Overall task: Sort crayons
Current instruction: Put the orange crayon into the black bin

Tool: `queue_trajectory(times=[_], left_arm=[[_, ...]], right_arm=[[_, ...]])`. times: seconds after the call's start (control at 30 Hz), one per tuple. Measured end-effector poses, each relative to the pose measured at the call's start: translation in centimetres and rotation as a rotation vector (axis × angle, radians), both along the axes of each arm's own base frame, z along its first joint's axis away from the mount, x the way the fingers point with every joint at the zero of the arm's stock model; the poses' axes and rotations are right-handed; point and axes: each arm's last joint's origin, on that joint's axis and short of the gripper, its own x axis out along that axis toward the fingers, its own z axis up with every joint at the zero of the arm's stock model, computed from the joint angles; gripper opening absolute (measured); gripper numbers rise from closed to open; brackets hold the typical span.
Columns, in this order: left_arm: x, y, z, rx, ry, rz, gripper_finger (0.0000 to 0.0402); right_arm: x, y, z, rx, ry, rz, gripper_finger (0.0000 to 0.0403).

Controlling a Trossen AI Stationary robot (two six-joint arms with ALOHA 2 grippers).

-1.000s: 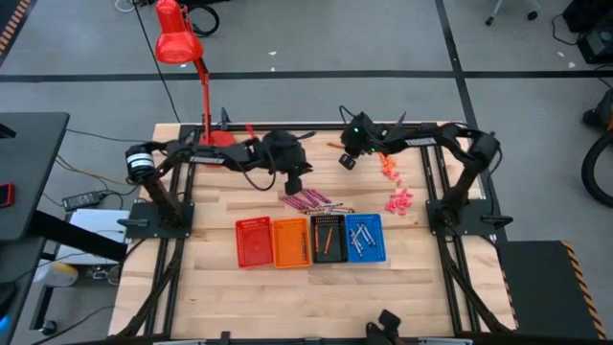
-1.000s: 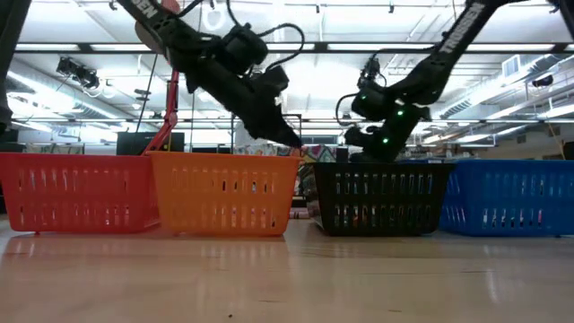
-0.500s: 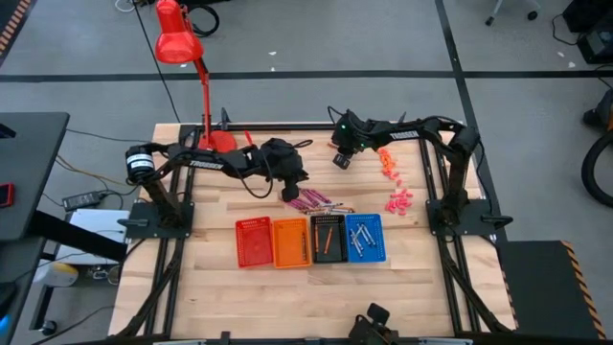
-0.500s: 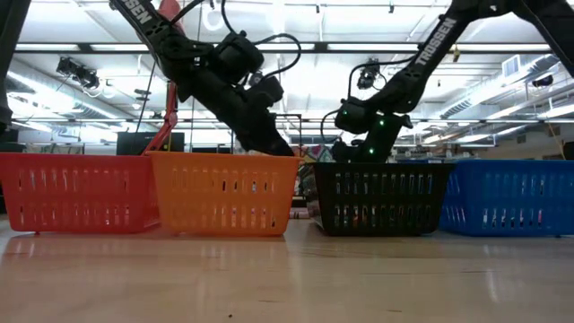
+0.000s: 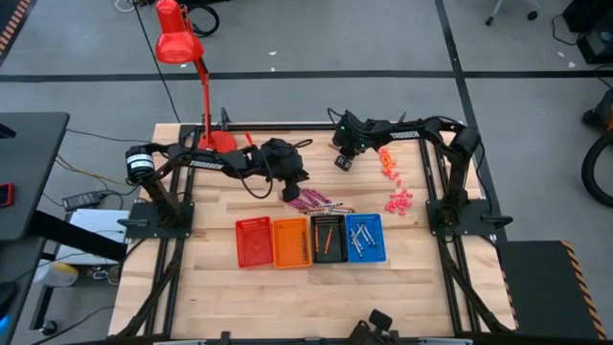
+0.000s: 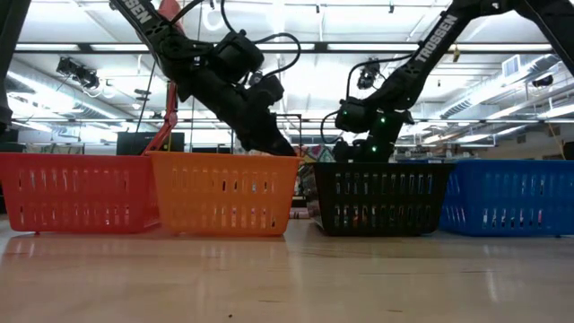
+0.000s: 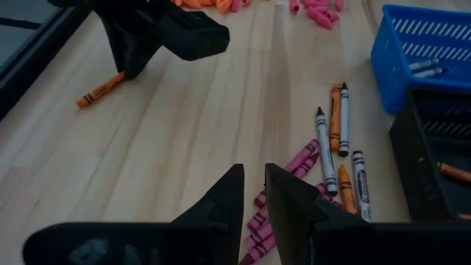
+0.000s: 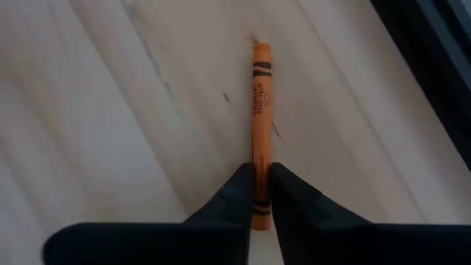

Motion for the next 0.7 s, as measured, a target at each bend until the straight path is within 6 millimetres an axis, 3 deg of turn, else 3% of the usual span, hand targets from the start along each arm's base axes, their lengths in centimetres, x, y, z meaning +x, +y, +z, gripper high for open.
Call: queue_trajectory(times=[0.17, 0.4, 0.7], left_arm=[[0.2, -0.7, 0.0, -0.019, -0.001, -0.011, 0.0066], [0.3, -1.1, -0.1, -0.024, 0.014, -0.023, 0.0066], [0.3, -1.1, -0.1, 0.058, 0.017, -0.063, 0.0066]], right_arm=[[0.0, 0.2, 0.0, 0.021, 0.001, 0.026, 0.0012], [-0.2, 0.8, 0.6, 0.053, -0.009, 0.045, 0.0021], [0.2, 3.5, 3.6, 0.104, -0.075, 0.134, 0.0025]])
